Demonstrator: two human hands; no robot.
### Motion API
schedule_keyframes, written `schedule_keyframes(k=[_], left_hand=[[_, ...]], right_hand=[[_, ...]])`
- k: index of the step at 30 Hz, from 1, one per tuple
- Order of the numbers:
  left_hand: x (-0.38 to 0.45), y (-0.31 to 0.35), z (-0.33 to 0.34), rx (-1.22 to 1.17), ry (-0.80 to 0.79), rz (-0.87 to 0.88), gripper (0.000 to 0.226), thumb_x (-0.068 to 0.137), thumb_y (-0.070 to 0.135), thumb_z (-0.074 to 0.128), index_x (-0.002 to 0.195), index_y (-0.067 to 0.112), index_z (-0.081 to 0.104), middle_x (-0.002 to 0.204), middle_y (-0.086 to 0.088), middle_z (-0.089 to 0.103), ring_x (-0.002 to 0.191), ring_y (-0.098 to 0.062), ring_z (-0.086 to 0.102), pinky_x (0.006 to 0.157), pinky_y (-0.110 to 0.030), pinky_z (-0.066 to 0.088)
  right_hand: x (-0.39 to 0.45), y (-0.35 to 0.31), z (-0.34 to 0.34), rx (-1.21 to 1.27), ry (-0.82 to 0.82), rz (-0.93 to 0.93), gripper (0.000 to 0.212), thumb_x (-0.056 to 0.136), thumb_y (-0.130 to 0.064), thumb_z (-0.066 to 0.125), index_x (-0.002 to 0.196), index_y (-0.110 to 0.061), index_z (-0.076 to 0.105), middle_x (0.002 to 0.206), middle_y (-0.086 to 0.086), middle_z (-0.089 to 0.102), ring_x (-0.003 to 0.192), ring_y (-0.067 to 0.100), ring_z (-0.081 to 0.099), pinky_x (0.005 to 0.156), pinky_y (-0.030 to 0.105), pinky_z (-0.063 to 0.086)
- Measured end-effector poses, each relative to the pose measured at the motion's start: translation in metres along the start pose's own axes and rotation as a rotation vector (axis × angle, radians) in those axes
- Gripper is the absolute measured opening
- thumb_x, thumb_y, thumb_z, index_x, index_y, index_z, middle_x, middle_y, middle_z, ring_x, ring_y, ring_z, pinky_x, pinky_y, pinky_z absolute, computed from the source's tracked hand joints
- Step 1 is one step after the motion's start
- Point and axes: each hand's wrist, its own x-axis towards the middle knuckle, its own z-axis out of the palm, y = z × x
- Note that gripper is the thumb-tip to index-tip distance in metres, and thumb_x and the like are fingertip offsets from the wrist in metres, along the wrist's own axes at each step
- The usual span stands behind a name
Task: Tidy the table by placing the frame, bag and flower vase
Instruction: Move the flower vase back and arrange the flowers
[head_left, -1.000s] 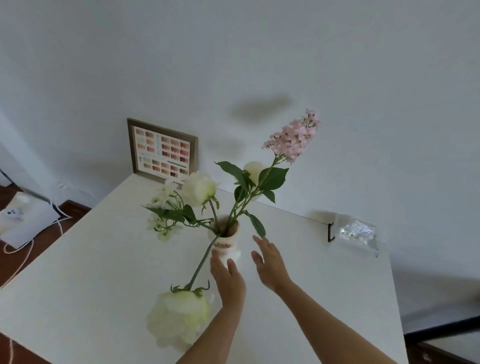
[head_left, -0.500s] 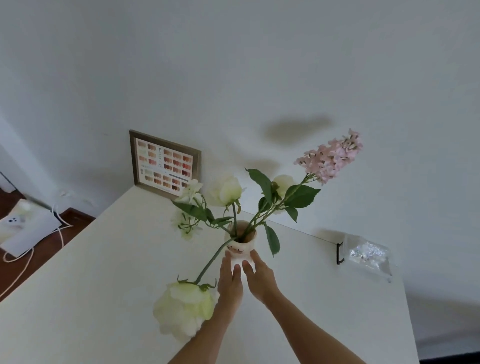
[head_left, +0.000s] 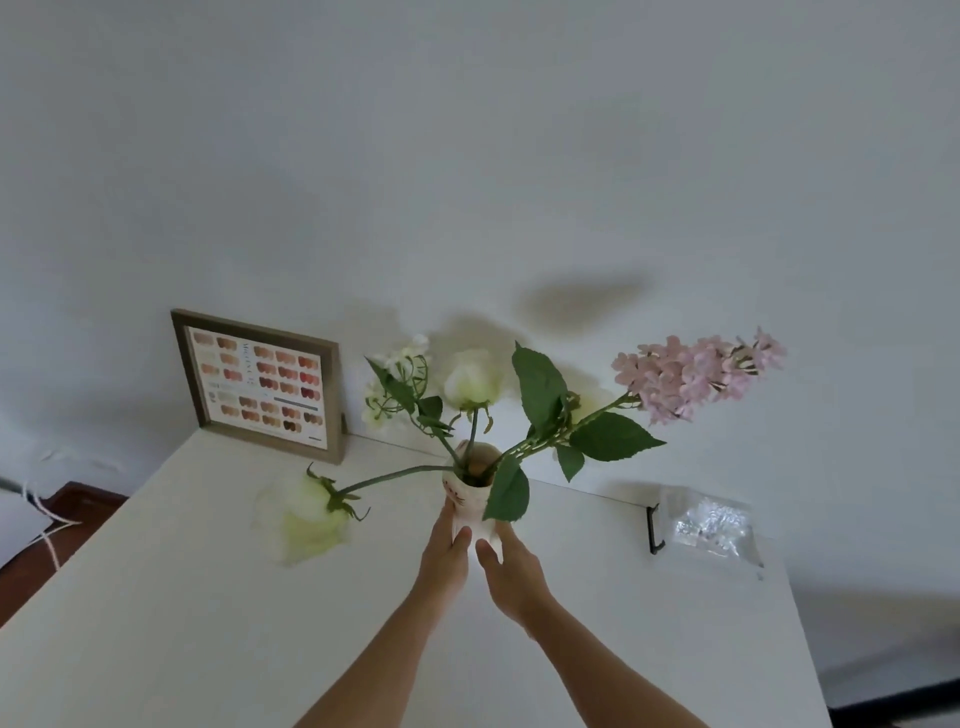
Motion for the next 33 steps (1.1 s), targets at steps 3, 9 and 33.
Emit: schedule_keyframes(k=[3,9,33], left_hand=[[0.016,-0.001,-0.001,0.027,-0.033,0.021,0.132,0.038,0.100,0.019,0.148,0.027,0.016,0.154,-0.005,0.032,0.139,-0.029,0.034,0.115,-0.053,0.029],[0.021,0.006,-0.006,0.070,-0.103,0.041,0.092,0.071,0.079,0.031,0.146,0.030,0.011,0.156,-0.004,0.026,0.140,-0.028,0.032,0.116,-0.048,0.028],[-0.051,0.036,-0.135,-1.047,0.012,0.037,0.070,0.083,0.064,0.038,0.140,0.023,0.038,0.141,-0.012,0.048,0.129,-0.032,0.047,0.111,-0.051,0.031]], right_hand=[[0.007,-0.006,-0.003,0.021,0.018,0.036,0.052,0.100,-0.037,0.035,0.148,-0.030,0.018,0.152,0.005,0.036,0.139,0.028,0.035,0.111,0.039,0.033],[0.010,-0.011,-0.007,0.049,0.054,0.051,0.048,0.100,-0.034,0.036,0.146,-0.029,0.025,0.149,0.005,0.041,0.137,0.027,0.038,0.108,0.037,0.034],[-0.035,-0.121,-0.111,0.318,0.840,-0.227,0.013,0.088,-0.036,0.060,0.089,-0.025,0.066,0.100,0.005,0.069,0.090,0.017,0.062,0.069,0.019,0.053]])
